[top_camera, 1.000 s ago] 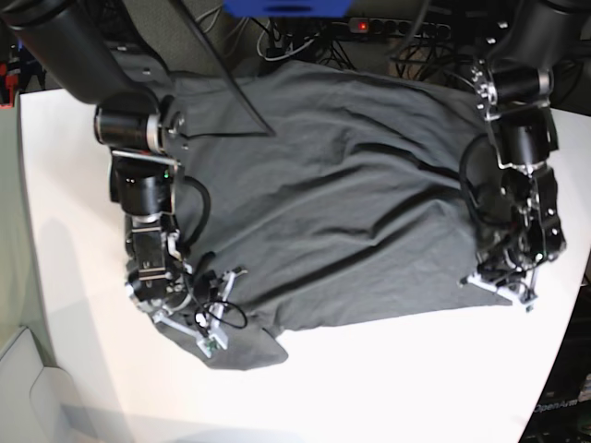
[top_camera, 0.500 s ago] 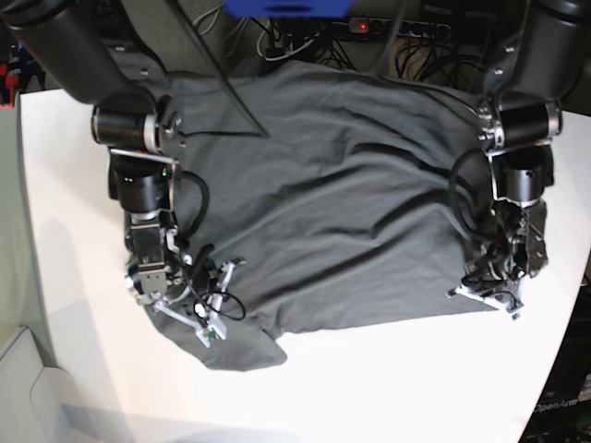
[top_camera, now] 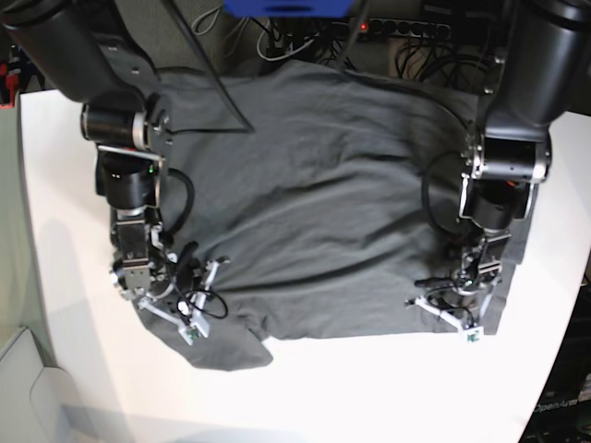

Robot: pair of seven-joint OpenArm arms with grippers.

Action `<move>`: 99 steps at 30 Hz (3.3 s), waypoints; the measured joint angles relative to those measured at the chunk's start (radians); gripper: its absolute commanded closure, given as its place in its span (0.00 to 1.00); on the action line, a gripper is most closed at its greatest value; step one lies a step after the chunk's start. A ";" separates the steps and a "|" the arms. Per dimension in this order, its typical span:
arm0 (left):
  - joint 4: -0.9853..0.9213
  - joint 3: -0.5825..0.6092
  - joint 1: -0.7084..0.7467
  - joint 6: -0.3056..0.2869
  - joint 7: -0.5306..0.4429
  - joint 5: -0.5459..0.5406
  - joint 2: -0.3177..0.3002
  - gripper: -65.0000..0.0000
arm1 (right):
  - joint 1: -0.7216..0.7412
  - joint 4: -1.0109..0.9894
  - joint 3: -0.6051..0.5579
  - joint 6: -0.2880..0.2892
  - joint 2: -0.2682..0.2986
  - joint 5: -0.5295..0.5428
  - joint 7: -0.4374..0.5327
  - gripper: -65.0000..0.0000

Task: Layout the t-shirt on the table in an organized manner, then fold the t-shirt properly
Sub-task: 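Grasp the shirt edges with both grippers and lift the shirt slightly, then pull the shirt edges apart with both grippers to flatten it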

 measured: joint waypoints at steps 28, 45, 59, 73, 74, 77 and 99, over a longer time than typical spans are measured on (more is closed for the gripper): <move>0.470 -0.049 0.240 -0.003 0.456 -0.003 -0.134 1.00 | -0.048 0.137 -0.002 -0.003 0.026 -0.024 -0.095 0.89; 0.090 -0.050 0.108 -0.010 0.019 -0.014 -0.129 1.00 | -0.016 -0.055 -0.006 -0.135 0.012 -0.027 0.263 0.89; 0.751 -0.146 0.272 -0.006 0.603 -0.006 -0.182 1.00 | -0.124 0.427 0.004 -0.005 0.035 -0.025 -0.114 0.89; 1.035 -0.263 0.602 -0.003 0.769 0.000 -0.175 1.00 | -0.381 0.653 0.005 0.098 0.049 -0.021 -0.299 0.89; 1.030 -0.262 0.602 -0.003 0.768 0.000 -0.176 1.00 | -0.367 0.627 0.005 0.098 0.053 -0.021 -0.296 0.89; 1.013 -0.265 0.590 -0.003 0.745 0.000 -0.174 1.00 | -0.304 0.526 0.005 0.098 0.053 -0.019 -0.255 0.89; 0.912 -0.269 0.558 -0.007 0.685 -0.004 -0.159 1.00 | 0.013 -0.042 0.076 -0.064 0.155 -0.007 0.000 0.89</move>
